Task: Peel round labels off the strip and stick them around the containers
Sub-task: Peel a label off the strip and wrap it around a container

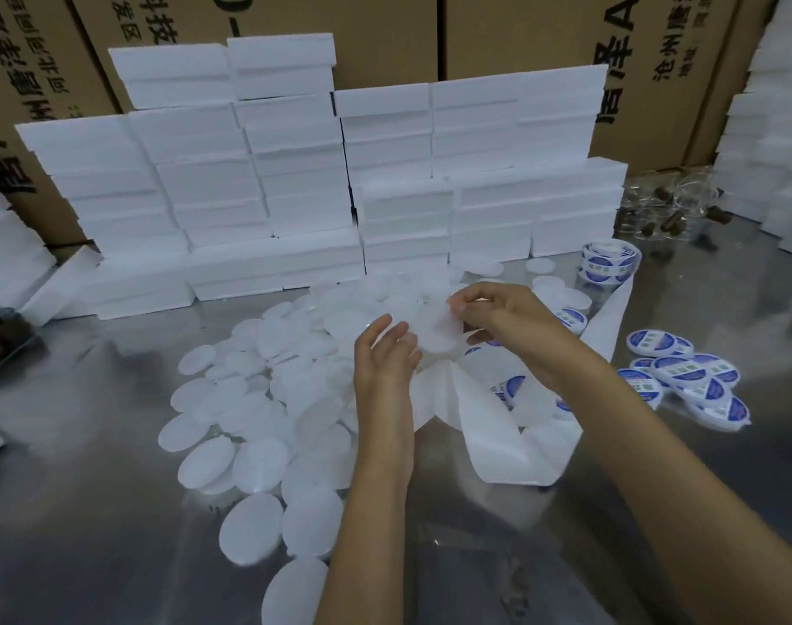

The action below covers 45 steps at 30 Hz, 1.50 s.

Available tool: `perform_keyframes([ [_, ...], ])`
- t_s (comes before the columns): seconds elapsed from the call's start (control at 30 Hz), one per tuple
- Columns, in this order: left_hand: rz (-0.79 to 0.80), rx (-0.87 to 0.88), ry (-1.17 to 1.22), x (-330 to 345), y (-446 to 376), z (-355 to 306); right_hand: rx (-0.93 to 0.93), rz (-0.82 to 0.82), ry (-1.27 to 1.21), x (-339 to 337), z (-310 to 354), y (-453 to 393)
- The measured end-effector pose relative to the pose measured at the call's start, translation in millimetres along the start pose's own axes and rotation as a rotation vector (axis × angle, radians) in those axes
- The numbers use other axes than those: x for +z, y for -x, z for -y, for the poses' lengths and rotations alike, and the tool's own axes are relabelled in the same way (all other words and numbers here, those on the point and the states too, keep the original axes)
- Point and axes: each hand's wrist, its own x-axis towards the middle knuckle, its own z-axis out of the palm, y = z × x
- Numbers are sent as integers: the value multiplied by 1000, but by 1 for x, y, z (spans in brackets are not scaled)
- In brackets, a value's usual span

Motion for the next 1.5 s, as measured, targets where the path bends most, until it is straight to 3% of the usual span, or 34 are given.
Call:
perform_keyframes([
  [0.13,170,39,-154,5,12,-4,-30,98,-208,1,3,37],
  [0.27,356,101,-185,11,25,-2,-72,11,-233,3,-3,55],
  [0.4,346,90,-215,14,30,0,-177,-147,60,-12,-10,70],
  [0.5,304,75,-210,11,28,1,-147,-198,157,-36,-19,89],
  [0.67,300,37,-178,11,28,-1,-23,266,574,-68,-46,125],
  [0.73,324,26,-174,11,29,0,-37,268,627,-62,-65,127],
  [0.83,355,32,-167,13,32,2,-159,67,502,-49,-83,117],
  [0.9,328,93,-217,15,33,5,-128,-4,379,-44,-84,107],
  [1.03,282,225,-384,15,32,9,-42,-51,178,-37,-77,90],
  [1.27,278,114,-498,11,27,16,7,-126,-65,-20,-72,86],
  [1.4,258,114,-457,14,28,12,65,-176,-114,-16,-74,89],
  [1.5,188,234,-339,14,31,3,117,-271,-125,-16,-77,88],
])
